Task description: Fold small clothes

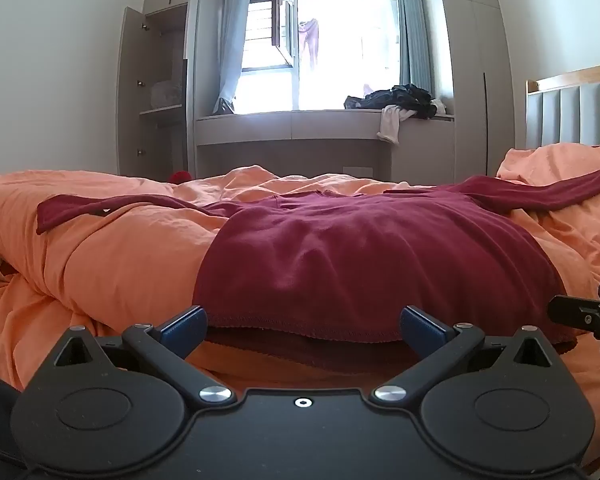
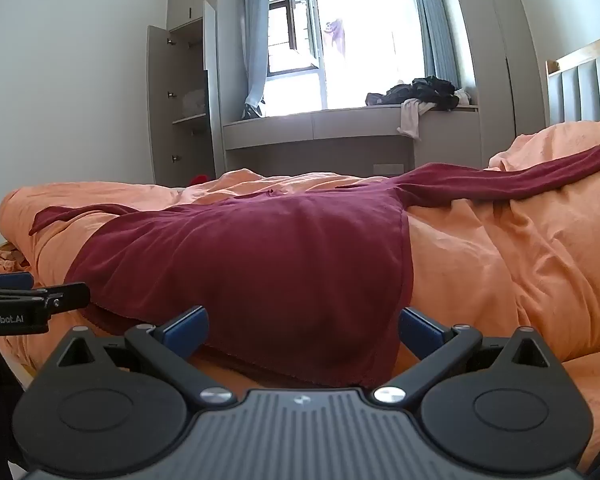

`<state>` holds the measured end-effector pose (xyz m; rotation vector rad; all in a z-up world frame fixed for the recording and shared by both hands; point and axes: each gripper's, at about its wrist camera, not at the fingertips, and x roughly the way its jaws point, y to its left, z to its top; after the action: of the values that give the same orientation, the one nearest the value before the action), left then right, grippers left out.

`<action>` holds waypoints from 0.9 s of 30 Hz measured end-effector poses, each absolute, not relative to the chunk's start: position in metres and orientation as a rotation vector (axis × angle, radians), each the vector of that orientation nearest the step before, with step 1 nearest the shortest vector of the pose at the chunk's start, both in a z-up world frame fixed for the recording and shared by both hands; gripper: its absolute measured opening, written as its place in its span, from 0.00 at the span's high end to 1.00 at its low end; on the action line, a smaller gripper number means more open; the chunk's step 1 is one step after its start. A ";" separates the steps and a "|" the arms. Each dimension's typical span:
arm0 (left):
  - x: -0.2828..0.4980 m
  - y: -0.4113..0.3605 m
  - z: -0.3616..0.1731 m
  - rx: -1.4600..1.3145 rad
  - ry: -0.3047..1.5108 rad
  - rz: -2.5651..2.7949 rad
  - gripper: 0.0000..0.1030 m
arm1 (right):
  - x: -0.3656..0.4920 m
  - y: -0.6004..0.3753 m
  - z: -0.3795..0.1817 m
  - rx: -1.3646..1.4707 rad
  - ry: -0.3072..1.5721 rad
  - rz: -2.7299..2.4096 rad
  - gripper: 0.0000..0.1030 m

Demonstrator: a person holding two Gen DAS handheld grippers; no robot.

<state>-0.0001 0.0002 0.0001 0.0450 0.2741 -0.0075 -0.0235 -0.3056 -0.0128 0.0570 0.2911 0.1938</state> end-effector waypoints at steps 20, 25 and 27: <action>-0.003 0.001 -0.001 0.027 0.281 0.004 0.00 | -0.028 -0.306 -0.013 0.049 0.271 0.195 0.00; -0.002 0.002 -0.001 0.023 0.284 0.004 0.00 | -0.028 -0.307 -0.012 0.050 0.271 0.195 0.00; -0.001 0.003 -0.001 0.021 0.285 0.005 0.00 | -0.028 -0.306 -0.012 0.049 0.270 0.196 0.00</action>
<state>-0.0012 0.0026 -0.0007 0.0209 0.2849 0.0050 -0.0275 -0.3060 -0.0124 0.0487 0.2695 0.1957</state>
